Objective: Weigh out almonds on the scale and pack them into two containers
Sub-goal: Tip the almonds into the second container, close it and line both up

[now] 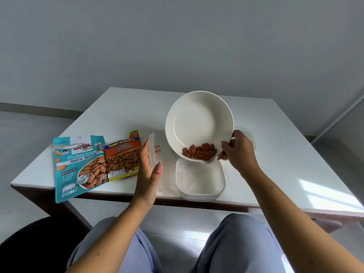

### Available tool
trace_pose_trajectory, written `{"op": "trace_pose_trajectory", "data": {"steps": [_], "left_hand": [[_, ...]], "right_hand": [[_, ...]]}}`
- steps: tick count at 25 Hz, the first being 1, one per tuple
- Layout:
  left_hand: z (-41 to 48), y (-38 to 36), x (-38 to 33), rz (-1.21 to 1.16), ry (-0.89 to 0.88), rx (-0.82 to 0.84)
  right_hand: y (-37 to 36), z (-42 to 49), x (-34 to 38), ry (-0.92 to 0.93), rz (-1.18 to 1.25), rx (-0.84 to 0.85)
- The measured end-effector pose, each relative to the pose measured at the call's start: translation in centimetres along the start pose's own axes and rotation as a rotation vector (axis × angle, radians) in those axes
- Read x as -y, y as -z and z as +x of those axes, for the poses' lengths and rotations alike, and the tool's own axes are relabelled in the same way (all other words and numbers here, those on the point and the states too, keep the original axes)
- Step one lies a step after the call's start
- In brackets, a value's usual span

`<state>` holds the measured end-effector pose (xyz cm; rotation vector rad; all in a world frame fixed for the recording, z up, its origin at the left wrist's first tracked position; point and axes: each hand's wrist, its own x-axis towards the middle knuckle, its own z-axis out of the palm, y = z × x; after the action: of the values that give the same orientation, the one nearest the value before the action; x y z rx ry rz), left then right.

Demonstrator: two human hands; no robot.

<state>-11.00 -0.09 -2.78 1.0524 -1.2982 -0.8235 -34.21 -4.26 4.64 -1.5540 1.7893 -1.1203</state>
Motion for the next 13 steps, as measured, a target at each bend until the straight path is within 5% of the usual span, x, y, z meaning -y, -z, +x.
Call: {"op": "trace_pose_trajectory", "data": {"steps": [13], "left_hand": [[-0.7,-0.6,-2.1,-0.055,-0.019,-0.013]], "right_hand": [[-0.1,-3.1,-2.2,0.347,0.133,-0.107]]}}
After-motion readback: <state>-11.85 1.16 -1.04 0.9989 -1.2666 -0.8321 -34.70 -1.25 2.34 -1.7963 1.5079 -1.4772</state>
